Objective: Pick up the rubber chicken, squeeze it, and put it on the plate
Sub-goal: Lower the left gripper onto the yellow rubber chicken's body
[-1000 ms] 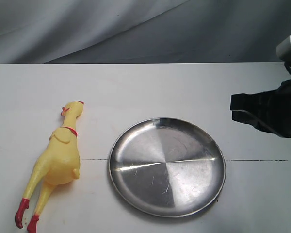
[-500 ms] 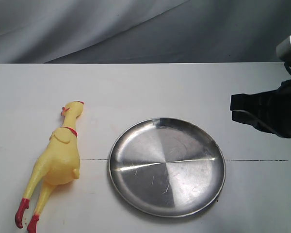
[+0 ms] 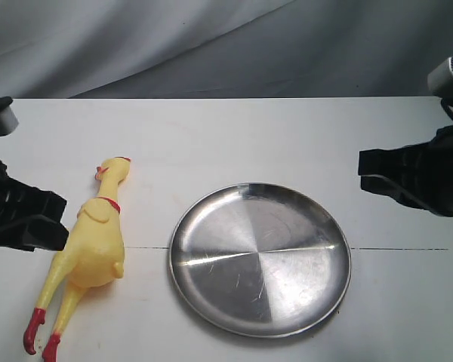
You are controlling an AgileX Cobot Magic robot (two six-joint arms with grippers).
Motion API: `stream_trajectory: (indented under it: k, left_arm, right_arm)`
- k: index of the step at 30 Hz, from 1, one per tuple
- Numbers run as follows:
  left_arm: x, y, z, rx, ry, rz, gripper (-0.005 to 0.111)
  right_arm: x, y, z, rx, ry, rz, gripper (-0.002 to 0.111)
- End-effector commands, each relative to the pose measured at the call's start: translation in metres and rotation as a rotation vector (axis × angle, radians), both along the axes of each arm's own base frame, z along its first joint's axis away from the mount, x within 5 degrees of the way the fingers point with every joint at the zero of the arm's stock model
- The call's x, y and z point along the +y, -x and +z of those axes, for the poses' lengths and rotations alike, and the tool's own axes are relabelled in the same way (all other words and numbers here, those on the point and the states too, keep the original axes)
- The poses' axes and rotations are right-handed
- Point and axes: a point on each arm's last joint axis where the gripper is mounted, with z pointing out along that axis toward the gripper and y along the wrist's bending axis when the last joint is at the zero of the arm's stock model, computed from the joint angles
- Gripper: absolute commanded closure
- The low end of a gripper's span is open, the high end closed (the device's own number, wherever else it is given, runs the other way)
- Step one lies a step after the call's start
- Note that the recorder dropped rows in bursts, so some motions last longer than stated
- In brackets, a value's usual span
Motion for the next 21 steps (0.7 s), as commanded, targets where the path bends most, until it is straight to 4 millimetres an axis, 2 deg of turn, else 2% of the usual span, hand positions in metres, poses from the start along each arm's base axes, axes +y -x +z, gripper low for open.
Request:
stream_trajectory:
  k: [1,8,21]
  left_arm:
    - [-0.001,-0.005,-0.006,0.034,-0.027,0.014,0.040]
    - [-0.002,-0.015,-0.023,0.075,-0.049,-0.040,0.039]
    - [0.001,-0.020,-0.048,0.152,-0.109,-0.083,0.039]
  right_arm:
    - [0.001,0.000,0.002,-0.007,0.008,0.014,0.108]
    - [0.001,0.000,0.002,-0.007,0.008,0.014,0.108]
    - [0.001,0.000,0.002,-0.009,0.010,0.017,0.108]
